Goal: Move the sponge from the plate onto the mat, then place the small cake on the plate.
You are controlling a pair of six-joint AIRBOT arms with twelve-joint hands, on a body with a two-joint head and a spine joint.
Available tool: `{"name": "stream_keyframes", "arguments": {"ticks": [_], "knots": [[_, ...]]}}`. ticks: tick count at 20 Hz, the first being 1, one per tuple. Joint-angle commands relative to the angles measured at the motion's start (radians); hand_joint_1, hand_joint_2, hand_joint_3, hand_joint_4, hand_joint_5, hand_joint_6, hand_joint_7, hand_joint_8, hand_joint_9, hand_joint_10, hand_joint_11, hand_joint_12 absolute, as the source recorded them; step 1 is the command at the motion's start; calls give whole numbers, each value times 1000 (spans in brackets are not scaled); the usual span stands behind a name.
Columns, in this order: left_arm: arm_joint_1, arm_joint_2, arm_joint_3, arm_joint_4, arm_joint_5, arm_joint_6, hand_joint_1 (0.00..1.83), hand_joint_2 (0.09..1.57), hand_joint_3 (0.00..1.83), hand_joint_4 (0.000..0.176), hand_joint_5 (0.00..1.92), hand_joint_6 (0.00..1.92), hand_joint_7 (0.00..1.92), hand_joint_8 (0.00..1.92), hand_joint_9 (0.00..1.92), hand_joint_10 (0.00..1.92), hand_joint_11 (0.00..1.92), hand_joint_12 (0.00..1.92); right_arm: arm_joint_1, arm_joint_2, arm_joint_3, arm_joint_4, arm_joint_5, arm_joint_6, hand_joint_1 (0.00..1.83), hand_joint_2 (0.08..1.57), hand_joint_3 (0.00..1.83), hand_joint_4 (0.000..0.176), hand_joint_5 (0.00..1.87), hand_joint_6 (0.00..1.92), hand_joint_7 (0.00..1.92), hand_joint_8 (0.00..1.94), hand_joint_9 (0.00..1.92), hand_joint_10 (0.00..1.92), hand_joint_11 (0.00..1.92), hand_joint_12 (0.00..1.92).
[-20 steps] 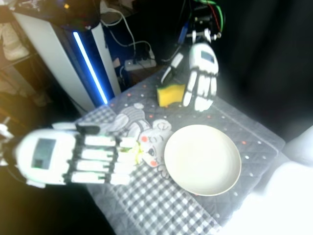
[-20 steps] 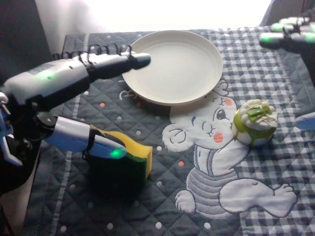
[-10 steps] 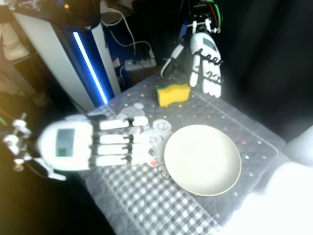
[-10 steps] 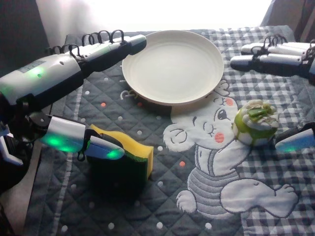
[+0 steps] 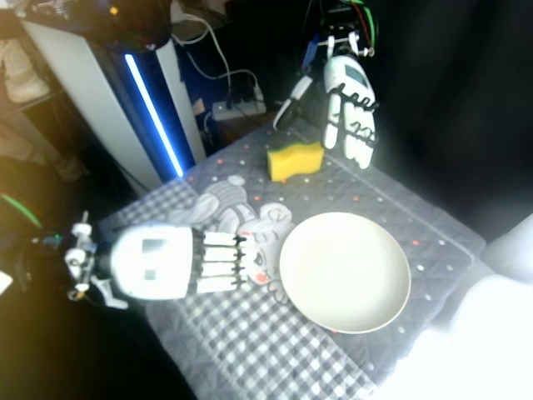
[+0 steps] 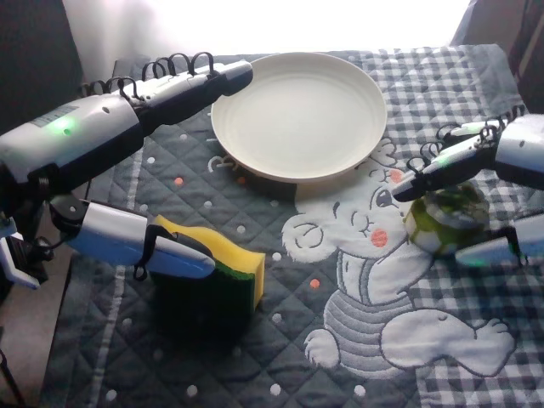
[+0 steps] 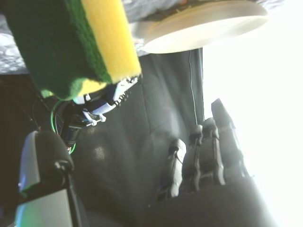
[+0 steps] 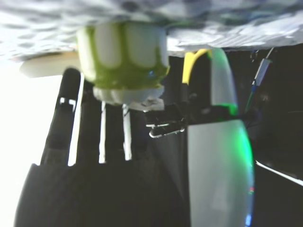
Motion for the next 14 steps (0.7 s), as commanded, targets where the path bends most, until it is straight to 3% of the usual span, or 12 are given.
{"name": "stream_keyframes", "arguments": {"ticks": [1,2,3,4,5,7,8,9,10,11,12,14], "knots": [[-5,-2,-3,-23,-115,-4,869,768,4,155,0,0,0,0,0,0,0,527,8,-1,4,20,61,10,1221,1179,0,0,841,1067,846,1221,866,1263,743,1674],[-4,-3,-3,-23,-115,-5,891,769,2,149,0,0,0,0,0,0,0,392,9,-1,9,19,58,10,1224,1202,0,0,903,874,772,1516,788,1476,697,1763],[-2,-4,-3,-23,-114,-6,885,770,1,153,0,0,0,0,0,0,0,305,14,-1,16,19,56,10,1220,1189,0,0,952,876,773,1484,750,1299,614,1611],[-1,-4,-3,-23,-114,-7,874,757,0,147,0,0,0,0,0,0,0,329,17,-1,19,19,55,10,1202,1178,0,0,960,1023,794,1293,808,995,614,1393],[5,-4,-4,-24,-115,-9,873,744,0,151,0,0,0,0,0,0,0,335,24,3,27,19,53,10,1320,1169,6,0,944,1080,784,1198,794,1263,634,1271],[10,-4,-6,-27,-115,-11,908,738,0,142,0,0,0,0,0,0,0,338,47,28,32,19,53,10,1346,1177,0,0,935,1117,779,1165,764,1347,624,1248],[13,-4,-7,-28,-116,-12,929,737,0,140,0,0,0,0,0,0,0,146,57,42,32,19,53,9,1347,1179,0,0,1018,930,761,1268,695,1438,512,1356],[18,-4,-7,-30,-117,-12,935,733,0,131,0,0,0,0,0,0,0,77,67,56,31,15,54,9,1253,1168,0,0,1038,892,751,1332,702,1089,488,1412],[20,-4,-7,-32,-117,-12,923,738,0,133,0,0,0,0,0,0,0,67,76,70,31,13,55,9,1234,1152,1,0,1064,827,783,1319,769,945,526,1413],[22,-5,-7,-34,-117,-12,907,737,0,121,0,0,0,0,0,0,0,70,86,80,31,14,58,8,1233,1144,0,0,1082,804,796,1291,778,840,508,1330],[24,-6,-7,-37,-119,-12,901,742,1,131,0,0,0,0,0,0,0,31,103,93,32,18,63,0,1238,1132,0,0,1113,700,826,1292,755,789,441,1308],[28,-8,-7,-41,-121,-12,913,744,1,122,0,0,0,0,0,0,1,23,120,96,38,52,83,-27,1235,1105,0,0,1112,701,931,1141,887,703,631,1195]]}}
